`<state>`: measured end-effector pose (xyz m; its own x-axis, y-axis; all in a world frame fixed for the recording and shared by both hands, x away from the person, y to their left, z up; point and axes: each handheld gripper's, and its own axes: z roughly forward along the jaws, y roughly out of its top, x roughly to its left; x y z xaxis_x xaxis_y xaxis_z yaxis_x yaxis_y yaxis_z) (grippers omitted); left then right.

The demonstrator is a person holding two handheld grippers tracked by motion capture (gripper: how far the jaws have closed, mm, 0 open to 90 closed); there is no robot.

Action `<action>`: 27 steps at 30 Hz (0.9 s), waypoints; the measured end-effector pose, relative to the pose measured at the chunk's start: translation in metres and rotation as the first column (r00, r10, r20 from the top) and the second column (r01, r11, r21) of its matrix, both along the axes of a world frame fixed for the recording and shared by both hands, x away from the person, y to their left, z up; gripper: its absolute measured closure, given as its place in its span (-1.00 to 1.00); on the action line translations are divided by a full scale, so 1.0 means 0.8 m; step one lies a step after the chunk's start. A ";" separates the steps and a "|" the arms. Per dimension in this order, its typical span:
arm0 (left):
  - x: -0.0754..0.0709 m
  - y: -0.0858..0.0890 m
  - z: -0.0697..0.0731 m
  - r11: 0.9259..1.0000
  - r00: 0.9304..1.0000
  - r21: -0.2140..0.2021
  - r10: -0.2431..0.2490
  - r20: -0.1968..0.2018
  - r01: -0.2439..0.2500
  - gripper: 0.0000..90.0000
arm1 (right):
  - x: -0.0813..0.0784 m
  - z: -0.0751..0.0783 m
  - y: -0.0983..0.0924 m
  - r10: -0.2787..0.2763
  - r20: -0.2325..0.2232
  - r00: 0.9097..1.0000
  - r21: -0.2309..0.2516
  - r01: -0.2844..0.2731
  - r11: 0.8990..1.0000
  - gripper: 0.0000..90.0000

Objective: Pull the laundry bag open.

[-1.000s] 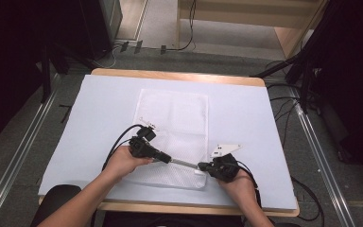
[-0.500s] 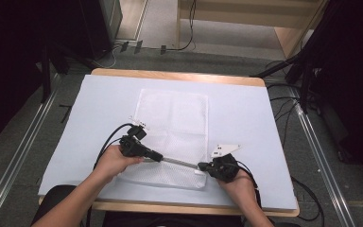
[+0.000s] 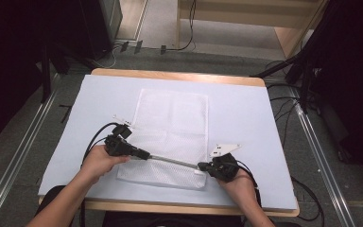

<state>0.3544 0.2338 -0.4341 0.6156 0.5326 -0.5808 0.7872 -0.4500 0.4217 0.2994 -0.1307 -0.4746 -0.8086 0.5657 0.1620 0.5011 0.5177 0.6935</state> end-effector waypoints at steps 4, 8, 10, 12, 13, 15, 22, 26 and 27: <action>0.001 0.010 0.001 1.000 1.000 0.007 0.016 0.005 -0.016 0.96 | 0.000 0.000 0.000 0.002 -0.004 1.000 0.000 -0.002 1.000 1.00; 0.002 0.018 0.002 0.999 1.000 0.023 0.025 0.007 -0.025 0.96 | 0.001 0.000 0.000 0.004 -0.007 1.000 -0.001 -0.004 1.000 1.00; 0.002 0.023 0.003 0.999 0.999 0.034 0.032 0.014 -0.032 0.96 | 0.001 0.000 0.000 0.005 -0.006 1.000 0.000 -0.005 1.000 1.00; 0.000 0.030 0.002 0.998 0.998 0.045 0.053 0.018 -0.054 0.96 | 0.000 0.000 -0.001 -0.005 -0.009 1.000 0.005 0.005 1.000 1.00; 0.000 0.036 0.002 0.998 0.999 0.050 0.048 0.018 -0.049 0.96 | 0.000 0.000 -0.001 -0.002 -0.009 1.000 0.003 0.002 1.000 1.00; -0.003 0.044 0.002 0.996 0.998 0.050 0.068 0.014 -0.069 0.96 | 0.001 0.001 -0.001 0.001 -0.016 1.000 0.001 -0.001 1.000 1.00; -0.012 0.058 0.002 0.991 0.994 0.082 0.100 0.033 -0.102 0.96 | 0.003 0.001 0.000 0.011 -0.015 1.000 -0.002 -0.011 1.000 1.00; -0.012 0.065 0.002 0.991 0.993 0.062 0.113 0.023 -0.115 0.96 | 0.004 0.001 -0.001 0.016 -0.019 1.000 -0.002 -0.016 1.000 1.00; -0.013 0.063 0.001 0.991 0.994 0.069 0.110 0.013 -0.111 0.96 | 0.005 0.001 -0.001 0.019 -0.019 1.000 -0.001 -0.019 1.000 1.00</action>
<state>0.3441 0.2844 -0.4331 0.5557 0.6364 -0.5349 0.8301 -0.3888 0.3998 0.3030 -0.1313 -0.4738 -0.8157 0.5507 0.1769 0.5045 0.5277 0.6834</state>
